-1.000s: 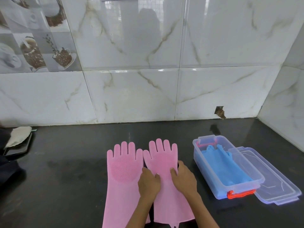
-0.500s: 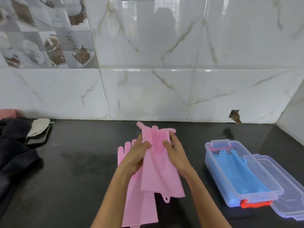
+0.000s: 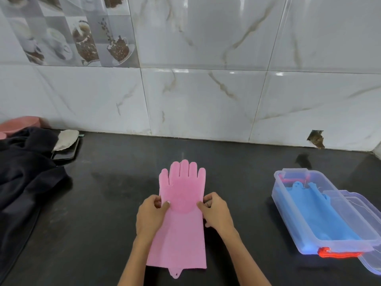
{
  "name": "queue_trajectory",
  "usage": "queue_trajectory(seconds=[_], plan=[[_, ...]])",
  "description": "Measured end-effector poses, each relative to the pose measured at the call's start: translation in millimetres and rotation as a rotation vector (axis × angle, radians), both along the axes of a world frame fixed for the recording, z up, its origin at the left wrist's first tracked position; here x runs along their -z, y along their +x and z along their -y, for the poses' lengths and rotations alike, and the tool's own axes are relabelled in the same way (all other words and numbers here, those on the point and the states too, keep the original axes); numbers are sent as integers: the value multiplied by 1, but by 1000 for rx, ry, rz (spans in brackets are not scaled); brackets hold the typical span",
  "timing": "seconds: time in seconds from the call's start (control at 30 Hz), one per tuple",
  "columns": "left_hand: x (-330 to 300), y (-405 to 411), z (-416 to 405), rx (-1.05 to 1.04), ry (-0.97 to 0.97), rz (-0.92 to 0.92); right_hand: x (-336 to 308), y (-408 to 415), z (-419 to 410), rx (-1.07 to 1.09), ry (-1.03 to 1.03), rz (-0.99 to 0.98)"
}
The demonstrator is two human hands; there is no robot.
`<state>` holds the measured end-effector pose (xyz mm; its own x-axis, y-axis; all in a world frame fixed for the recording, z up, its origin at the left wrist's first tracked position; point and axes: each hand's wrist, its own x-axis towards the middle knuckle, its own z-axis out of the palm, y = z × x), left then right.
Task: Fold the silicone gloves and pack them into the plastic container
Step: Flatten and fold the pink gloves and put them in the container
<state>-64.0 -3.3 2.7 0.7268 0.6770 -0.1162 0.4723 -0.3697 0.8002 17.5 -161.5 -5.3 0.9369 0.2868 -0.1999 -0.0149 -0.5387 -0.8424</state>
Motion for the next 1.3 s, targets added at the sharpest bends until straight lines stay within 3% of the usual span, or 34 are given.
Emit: queue_trajectory(seconds=[0.07, 0.13, 0.53, 0.73, 0.97, 1.2, 1.3], plan=[[-3, -4, 1, -90, 183, -77, -1, -3, 2, 53, 3, -13], [-4, -4, -1, -99, 238, -112, -3, -4, 2, 73, -17, -37], [-2, -3, -6, -59, 214, -78, -3, -10, -7, 62, -286, -1], [-2, -6, -7, -28, 62, -7, -3, -10, -8, 62, -290, 15], [0, -2, 0, -9, 209, -52, -7, 0, -6, -9, -353, 114], [4, -7, 1, -52, 208, -74, -6, -1, -4, 32, -293, 52], [3, -9, -1, -9, 128, -108, -5, 0, -5, 1, -406, 56]])
